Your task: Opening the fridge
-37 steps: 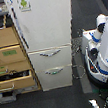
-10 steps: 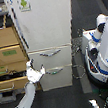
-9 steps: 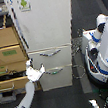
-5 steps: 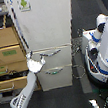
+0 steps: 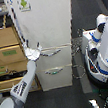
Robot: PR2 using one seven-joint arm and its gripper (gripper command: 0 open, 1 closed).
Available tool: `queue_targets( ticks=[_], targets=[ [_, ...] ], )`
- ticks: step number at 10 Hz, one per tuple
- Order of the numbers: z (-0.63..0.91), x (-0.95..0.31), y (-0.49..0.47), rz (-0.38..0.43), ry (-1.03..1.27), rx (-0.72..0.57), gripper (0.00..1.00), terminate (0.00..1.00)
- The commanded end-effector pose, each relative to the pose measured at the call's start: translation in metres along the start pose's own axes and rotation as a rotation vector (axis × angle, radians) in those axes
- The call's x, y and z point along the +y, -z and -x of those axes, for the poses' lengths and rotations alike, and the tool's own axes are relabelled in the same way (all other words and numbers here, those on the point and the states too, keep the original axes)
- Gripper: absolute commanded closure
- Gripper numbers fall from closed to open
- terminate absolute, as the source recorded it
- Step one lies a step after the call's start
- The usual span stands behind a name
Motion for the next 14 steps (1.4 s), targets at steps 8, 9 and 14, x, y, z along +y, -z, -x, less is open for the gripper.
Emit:
queue_targets(
  ticks=[8,9,14],
  targets=[
    [-0.052,0.101,-0.010,-0.100,0.019,0.012,0.00,0.00],
    [-0.059,0.100,-0.007,-0.073,0.031,0.026,0.00,0.00],
    [-0.076,0.084,0.023,0.109,0.088,0.099,1.00,0.00]
  ],
)
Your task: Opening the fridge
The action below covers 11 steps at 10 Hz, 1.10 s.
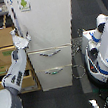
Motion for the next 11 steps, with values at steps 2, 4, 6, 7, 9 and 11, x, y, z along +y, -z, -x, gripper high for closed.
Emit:
queue_targets(
  ticks=[2,4,6,7,9,11],
  targets=[
    [-0.019,-0.024,0.053,0.236,0.098,0.067,1.00,0.00],
    [-0.017,-0.022,0.048,0.249,0.096,0.063,1.00,0.00],
    [-0.017,-0.019,0.040,0.318,0.082,0.072,1.00,0.00],
    [-0.019,-0.021,0.039,0.336,0.085,0.072,1.00,0.00],
    [-0.017,-0.020,0.037,0.343,0.093,0.073,1.00,0.00],
    [-0.016,-0.019,0.033,0.345,0.093,0.068,1.00,0.00]
  ],
)
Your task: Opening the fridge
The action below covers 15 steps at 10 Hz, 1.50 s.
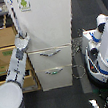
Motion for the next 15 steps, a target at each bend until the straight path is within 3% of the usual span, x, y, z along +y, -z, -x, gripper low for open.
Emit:
queue_targets(
  ticks=[1,15],
  targets=[
    [-0.002,-0.006,0.000,0.073,0.028,0.005,1.00,0.00],
    [0.028,-0.020,-0.018,0.067,0.076,-0.012,1.00,0.00]
  ],
)
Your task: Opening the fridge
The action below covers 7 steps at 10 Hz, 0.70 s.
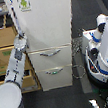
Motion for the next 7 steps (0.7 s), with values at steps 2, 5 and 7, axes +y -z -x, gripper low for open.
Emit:
queue_targets(
  ticks=[2,5,7],
  targets=[
    [0.209,-0.130,-0.112,0.021,0.402,-0.116,1.00,0.00],
    [0.481,-0.237,-0.229,-0.005,0.646,-0.245,1.00,0.00],
    [0.656,-0.284,-0.293,0.043,0.745,-0.261,1.00,0.00]
  ],
)
